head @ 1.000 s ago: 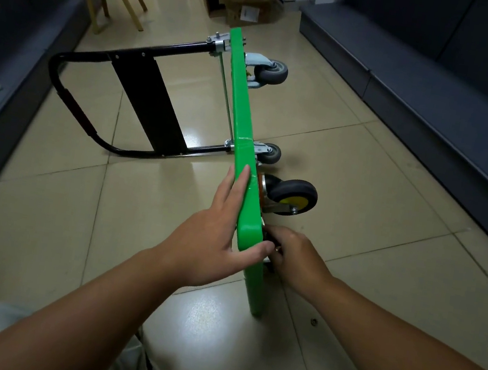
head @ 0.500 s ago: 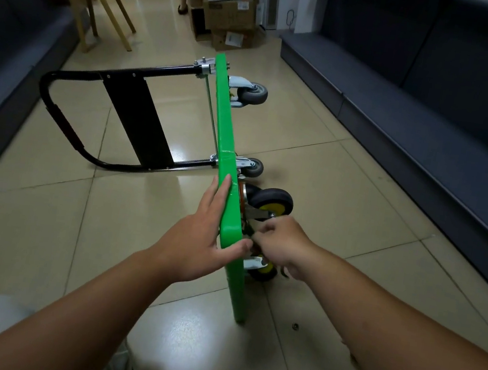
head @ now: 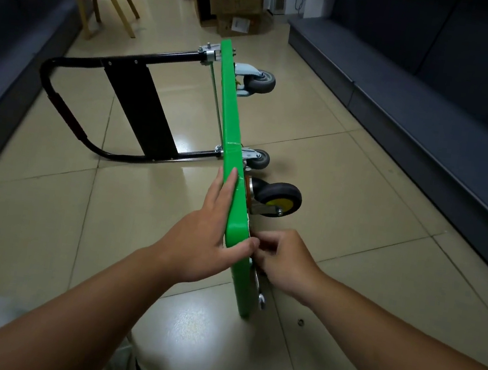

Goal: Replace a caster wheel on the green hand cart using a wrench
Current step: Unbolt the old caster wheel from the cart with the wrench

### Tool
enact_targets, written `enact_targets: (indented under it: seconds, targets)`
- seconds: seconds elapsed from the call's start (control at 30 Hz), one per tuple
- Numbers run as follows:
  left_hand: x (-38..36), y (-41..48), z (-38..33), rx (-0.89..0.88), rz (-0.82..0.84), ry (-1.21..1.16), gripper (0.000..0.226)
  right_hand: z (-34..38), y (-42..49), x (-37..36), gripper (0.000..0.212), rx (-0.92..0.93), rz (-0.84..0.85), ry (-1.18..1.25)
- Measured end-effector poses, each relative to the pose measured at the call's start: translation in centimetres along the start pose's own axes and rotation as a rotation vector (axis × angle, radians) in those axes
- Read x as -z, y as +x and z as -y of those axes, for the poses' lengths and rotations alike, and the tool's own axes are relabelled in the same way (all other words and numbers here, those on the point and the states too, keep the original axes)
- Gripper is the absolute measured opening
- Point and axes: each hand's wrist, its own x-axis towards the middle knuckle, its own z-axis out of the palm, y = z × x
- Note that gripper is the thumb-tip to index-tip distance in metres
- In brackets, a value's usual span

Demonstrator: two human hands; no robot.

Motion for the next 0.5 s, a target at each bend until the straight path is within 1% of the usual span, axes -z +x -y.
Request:
enact_targets:
  seconds: [0.1,0.2,0.3,0.37,0.43,0.47,0.5]
  targets:
    - [0.0,0.0,0.2,-0.003,0.005,-0.002,0.113,-1.9,0.0,-0.4,0.026,0.11,-0.003,0.07]
    - [0.0,0.0,0.3,-0.004,0.006,0.007,0.113,-3.1,0.2,-0.7,0.019,0.206,-0.04,0.076]
    - [0.1,0.0,0.3,-0.005,0.007,0.011,0.113,-4.0,0.6,-1.1,0.015,0.301,-0.17,-0.106]
    - [0.1,-0.1,0.3,-0.005,0.006,0.014,0.113,-4.6,0.8,-1.6,0.021,0.342,-0.24,-0.188]
    - [0.2,-0.2,0.3,-0.011,0.007,0.015,0.114,-5.1,1.1,-2.2,0.022,0.367,-0.261,-0.258]
    - [0.2,-0.2,0.2,-0.013,0.009,0.016,0.114,-5.3,1.4,-2.5,0.021,0.347,-0.257,-0.282]
    - [0.2,-0.3,0.2,-0.016,0.011,0.017,0.114,-5.4,1.7,-2.6,0.025,0.313,-0.248,-0.309]
